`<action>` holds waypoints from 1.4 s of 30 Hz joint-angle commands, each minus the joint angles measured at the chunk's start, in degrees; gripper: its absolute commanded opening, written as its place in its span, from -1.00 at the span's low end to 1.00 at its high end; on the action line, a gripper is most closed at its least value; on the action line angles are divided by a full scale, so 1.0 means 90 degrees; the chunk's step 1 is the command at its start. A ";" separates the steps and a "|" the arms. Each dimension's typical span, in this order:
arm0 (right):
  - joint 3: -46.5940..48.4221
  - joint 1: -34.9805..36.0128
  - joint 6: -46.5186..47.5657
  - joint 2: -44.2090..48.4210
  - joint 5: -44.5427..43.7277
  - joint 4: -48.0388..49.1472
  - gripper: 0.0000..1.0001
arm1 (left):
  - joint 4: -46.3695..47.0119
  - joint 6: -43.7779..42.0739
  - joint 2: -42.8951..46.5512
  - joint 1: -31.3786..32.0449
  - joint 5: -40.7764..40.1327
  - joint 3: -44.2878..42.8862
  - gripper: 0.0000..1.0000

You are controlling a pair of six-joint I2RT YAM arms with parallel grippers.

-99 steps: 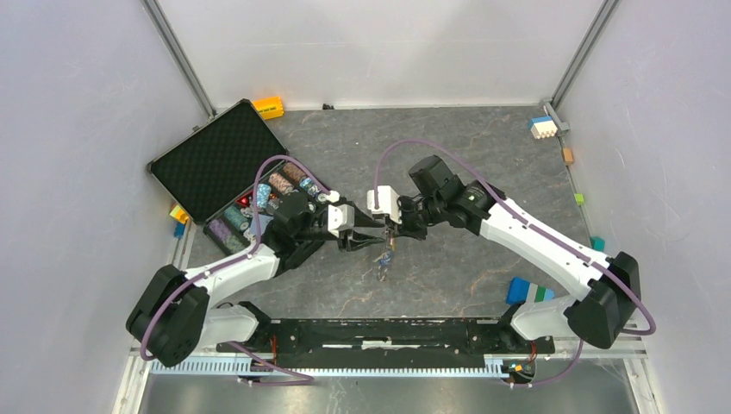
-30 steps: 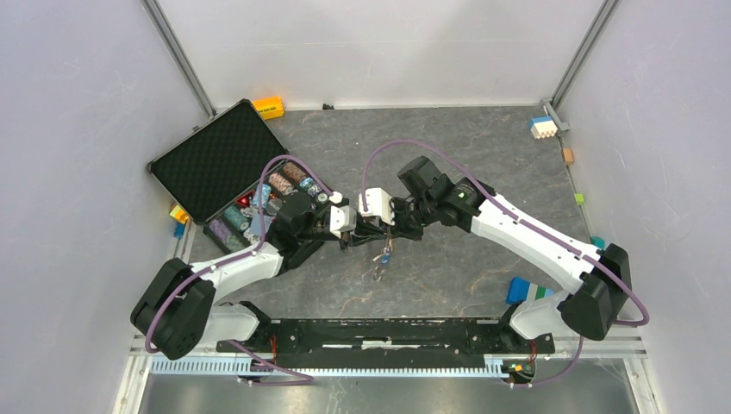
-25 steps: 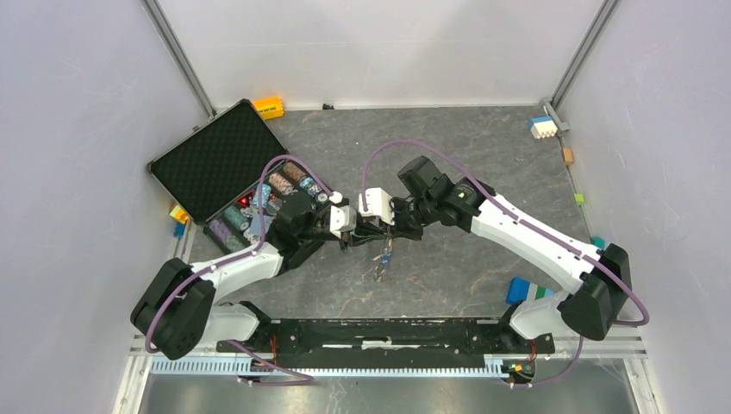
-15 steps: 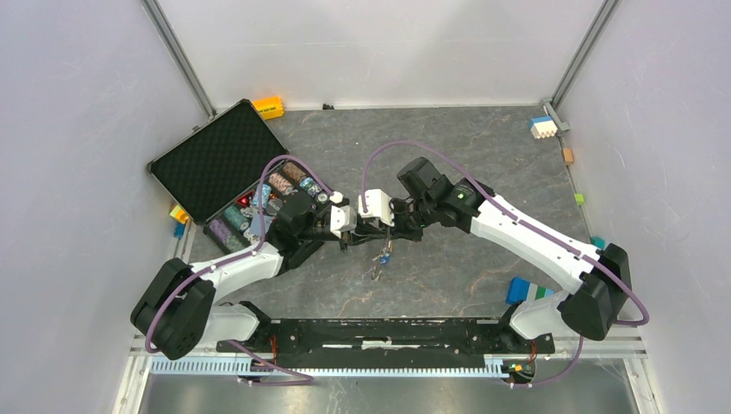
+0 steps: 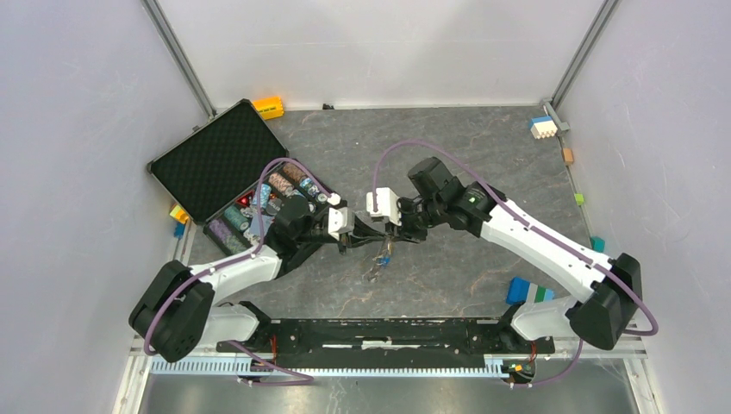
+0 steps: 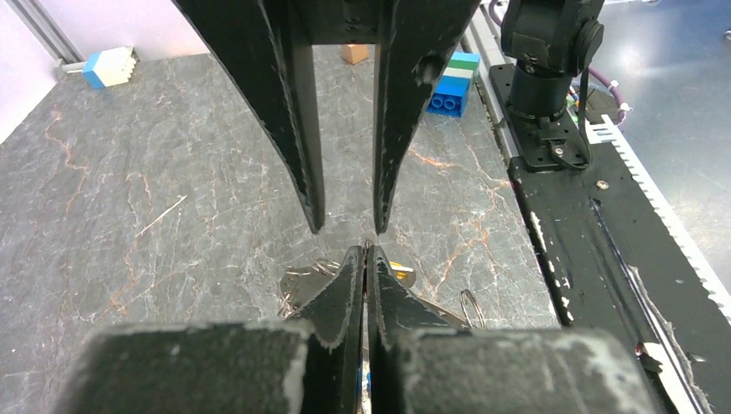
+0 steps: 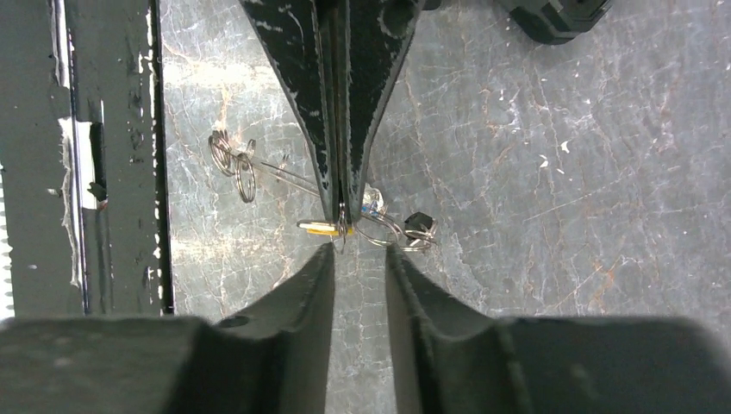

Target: Put the keys on the keyring

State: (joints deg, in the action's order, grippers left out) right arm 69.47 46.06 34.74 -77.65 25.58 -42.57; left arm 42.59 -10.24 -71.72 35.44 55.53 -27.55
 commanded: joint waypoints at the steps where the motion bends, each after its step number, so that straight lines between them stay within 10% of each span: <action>1: -0.0184 -0.0196 0.0128 0.0404 0.0465 0.0341 -0.23 | 0.0823 0.0462 0.0205 0.0007 -0.0085 0.0070 -0.96; 42: -0.0650 -0.0628 0.0154 0.0121 0.1641 0.0758 -0.93 | 0.1339 0.0648 0.0264 -0.0005 0.0304 0.0258 -0.95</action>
State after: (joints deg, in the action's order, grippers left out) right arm 63.59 40.71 35.88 -76.12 39.00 -37.32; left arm 49.93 -5.39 -70.63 35.42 56.10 -25.32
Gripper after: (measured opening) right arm 0.057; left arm 0.040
